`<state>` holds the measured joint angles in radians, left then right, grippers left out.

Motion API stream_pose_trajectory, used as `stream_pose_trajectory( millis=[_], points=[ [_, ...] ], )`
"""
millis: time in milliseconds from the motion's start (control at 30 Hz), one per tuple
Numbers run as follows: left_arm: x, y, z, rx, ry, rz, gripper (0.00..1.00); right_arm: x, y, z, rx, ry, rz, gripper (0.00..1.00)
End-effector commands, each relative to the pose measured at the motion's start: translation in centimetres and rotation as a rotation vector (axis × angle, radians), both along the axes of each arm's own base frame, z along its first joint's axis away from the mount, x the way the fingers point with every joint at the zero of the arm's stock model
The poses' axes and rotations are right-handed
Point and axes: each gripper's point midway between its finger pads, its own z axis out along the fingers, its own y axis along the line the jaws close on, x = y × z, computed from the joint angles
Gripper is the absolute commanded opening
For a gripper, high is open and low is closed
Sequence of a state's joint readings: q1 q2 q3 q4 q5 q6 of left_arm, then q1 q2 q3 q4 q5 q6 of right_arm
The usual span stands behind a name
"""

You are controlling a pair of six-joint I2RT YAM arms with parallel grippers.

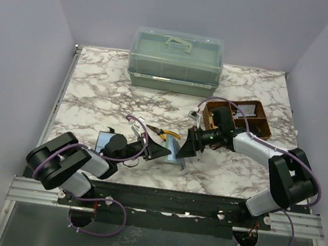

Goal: Take the credit cards out of the card holder
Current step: Remove the credit card from the card holder.

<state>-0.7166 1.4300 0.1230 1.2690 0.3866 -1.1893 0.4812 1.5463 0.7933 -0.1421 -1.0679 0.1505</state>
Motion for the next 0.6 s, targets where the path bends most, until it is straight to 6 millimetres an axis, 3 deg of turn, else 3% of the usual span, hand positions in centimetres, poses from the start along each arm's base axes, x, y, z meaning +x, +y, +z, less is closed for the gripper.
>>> stream_pose_trajectory(
  millis=[0,233,400,567],
  points=[
    [0.2,-1.3,0.5,-0.012,-0.011,-0.020,0.00,1.3,0.7,0.1,-0.016,-0.028,-0.033,0.87],
    [-0.1,-3.2,0.6,-0.013,-0.011,-0.081,0.00,1.5,0.9,0.0,-0.024,-0.004,-0.038,0.86],
    [-0.5,-2.2,-0.1,0.003,-0.002,-0.049,0.00,1.8,0.6,0.1,-0.042,-0.028,-0.061,0.73],
    [-1.1,-1.0,-0.6,0.012,0.012,-0.024,0.00,1.9,0.4,0.2,-0.036,-0.019,-0.070,0.68]
  ],
)
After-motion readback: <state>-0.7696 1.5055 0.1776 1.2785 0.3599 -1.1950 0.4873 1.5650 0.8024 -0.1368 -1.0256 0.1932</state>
